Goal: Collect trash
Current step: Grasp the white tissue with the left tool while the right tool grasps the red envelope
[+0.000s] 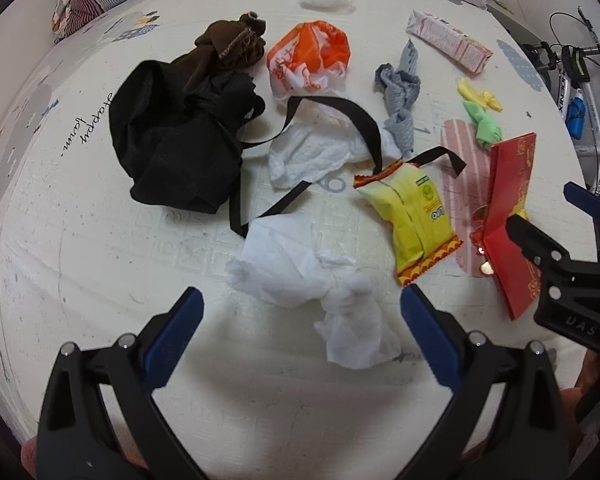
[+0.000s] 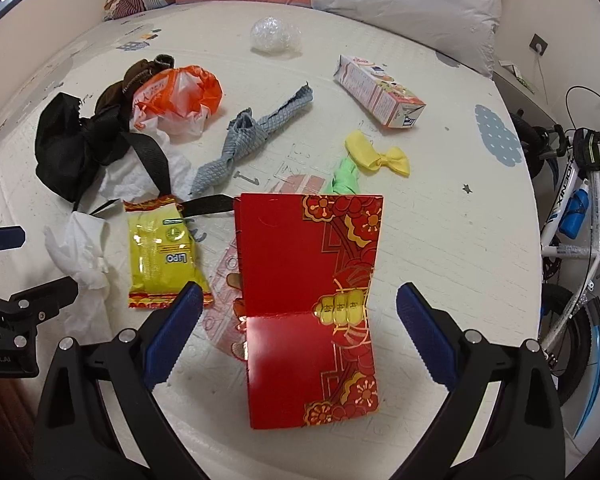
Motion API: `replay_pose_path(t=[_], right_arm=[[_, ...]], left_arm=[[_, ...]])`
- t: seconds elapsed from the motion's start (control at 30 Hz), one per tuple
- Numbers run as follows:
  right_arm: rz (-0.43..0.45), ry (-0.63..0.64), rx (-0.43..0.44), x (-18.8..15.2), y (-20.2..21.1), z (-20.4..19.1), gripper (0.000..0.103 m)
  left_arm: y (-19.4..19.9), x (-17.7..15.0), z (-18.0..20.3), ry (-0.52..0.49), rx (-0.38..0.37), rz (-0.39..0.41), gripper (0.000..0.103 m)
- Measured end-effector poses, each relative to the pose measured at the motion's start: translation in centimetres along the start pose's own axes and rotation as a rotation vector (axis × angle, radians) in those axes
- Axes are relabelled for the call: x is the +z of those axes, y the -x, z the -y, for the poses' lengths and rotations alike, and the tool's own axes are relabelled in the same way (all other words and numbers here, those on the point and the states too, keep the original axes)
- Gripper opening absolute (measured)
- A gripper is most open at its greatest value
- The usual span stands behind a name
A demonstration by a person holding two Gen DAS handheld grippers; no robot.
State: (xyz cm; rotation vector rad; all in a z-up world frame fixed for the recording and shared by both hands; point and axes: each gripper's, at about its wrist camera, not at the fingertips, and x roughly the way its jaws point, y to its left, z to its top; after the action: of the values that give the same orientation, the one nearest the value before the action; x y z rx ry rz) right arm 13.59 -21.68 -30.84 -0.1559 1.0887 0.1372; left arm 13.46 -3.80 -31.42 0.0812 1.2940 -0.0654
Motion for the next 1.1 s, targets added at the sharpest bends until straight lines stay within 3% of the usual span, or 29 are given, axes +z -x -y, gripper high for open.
replay_pose_path(t=[0.23, 0.47, 0.87, 1.0, 1.1], right_arm=[[-0.018, 0.017, 0.035, 0.5, -4.1, 0.8, 0.094], [-0.009, 0.059, 0.04, 0.4, -5.1, 0.4, 0.093], [-0.028, 0.031, 0.024, 0.2, -5.7, 1.2, 0.094], [-0.031, -0.003, 0.073, 0.2, -5.8, 1.8, 0.093], [-0.022, -0.006, 0.095, 0.4, -5.6, 1.9, 0.087]], left_arm=[[-3.3, -0.3, 0.4, -0.005, -0.006, -0.056, 0.096], [-3.5, -0.4, 0.8, -0.046, 0.0, -0.025, 0.061], [-3.8, -0.9, 1.6, -0.058, 0.011, 0.005, 0.059], [-3.5, -1.0, 2.7, -0.078, -0.004, 0.016, 0.043], [-3.4, -1.0, 3.4, -0.095, -0.003, 0.025, 0.037]])
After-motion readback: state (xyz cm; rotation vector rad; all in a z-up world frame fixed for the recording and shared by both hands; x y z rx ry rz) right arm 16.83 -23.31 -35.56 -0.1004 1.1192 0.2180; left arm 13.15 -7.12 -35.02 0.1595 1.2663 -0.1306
